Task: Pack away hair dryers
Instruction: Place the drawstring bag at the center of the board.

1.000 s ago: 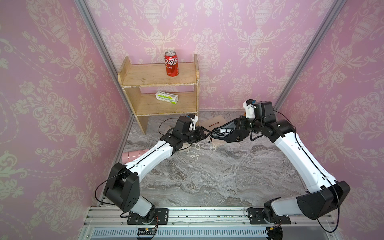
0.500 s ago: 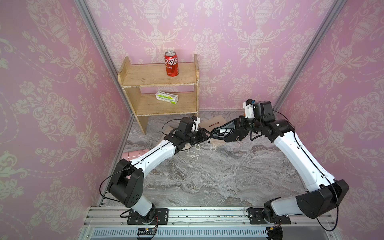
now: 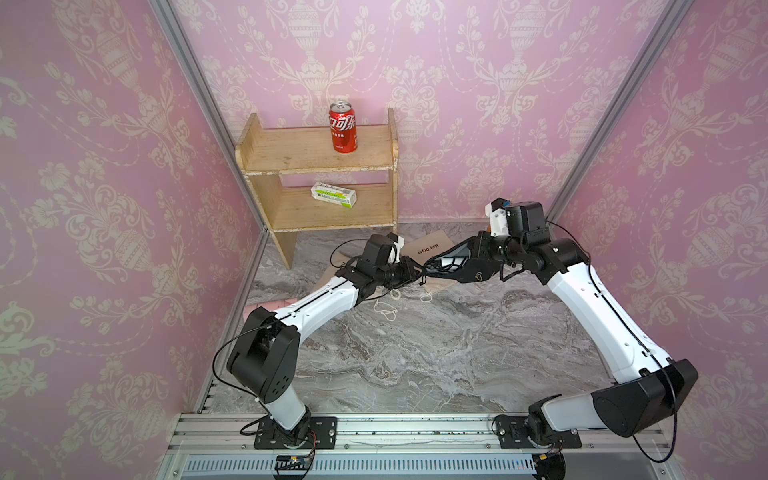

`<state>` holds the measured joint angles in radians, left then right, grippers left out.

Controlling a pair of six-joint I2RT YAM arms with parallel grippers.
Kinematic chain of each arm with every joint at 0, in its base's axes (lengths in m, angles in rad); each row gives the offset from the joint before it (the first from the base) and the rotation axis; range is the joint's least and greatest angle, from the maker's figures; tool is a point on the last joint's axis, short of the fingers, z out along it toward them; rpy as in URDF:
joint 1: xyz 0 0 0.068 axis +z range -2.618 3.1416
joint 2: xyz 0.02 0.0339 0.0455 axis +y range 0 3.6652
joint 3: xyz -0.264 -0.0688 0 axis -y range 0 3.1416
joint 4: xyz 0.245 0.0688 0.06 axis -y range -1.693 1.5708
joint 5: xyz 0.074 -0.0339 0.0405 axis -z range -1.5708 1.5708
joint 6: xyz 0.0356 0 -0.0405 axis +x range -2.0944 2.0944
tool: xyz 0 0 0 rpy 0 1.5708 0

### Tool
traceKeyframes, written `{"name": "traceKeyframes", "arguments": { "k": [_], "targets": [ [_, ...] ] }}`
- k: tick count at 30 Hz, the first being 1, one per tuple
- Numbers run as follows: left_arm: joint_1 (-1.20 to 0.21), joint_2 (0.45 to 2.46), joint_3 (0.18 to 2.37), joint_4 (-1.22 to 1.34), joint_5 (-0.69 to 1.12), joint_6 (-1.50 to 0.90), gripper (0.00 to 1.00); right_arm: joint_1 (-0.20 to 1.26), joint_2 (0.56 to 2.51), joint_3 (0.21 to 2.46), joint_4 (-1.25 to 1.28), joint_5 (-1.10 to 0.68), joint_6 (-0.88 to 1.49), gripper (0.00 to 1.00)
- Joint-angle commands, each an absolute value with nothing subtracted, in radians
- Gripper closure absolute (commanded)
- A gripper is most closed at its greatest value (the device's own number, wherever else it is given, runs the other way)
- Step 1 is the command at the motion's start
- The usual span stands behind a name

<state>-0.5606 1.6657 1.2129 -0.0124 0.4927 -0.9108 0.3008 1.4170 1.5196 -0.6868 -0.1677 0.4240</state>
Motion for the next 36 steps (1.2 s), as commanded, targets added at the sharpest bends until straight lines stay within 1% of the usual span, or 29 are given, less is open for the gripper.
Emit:
{"name": "traceKeyframes", "arguments": {
  "k": [1,5,8,10,22,30,36],
  "targets": [
    [-0.57,1.691,1.263,0.011,0.495,-0.91,0.81,0.3,1.391,1.551,-0.615,-0.19,0.45,1.0],
    [-0.581,1.715,1.295,0.014,0.499,-0.909,0.85,0.301,1.385,1.543,-0.616,-0.192,0.451,1.0],
    [-0.588,1.728,1.312,0.014,0.498,-0.908,0.91,0.3,1.382,1.542,-0.619,-0.188,0.45,1.0],
    [-0.591,1.733,1.321,0.011,0.498,-0.906,1.0,0.3,1.381,1.543,-0.62,-0.186,0.449,1.0],
    [-0.566,1.653,1.451,-0.2,0.439,-0.753,1.0,0.299,1.385,1.52,-0.658,-0.098,0.398,1.0],
    [-0.556,1.594,1.483,-0.237,0.424,-0.728,1.0,0.291,1.415,1.491,-0.664,-0.048,0.361,1.0],
    [-0.545,1.564,1.485,-0.235,0.436,-0.732,1.0,0.272,1.504,1.519,-0.675,-0.043,0.333,1.0]
  ]
}}
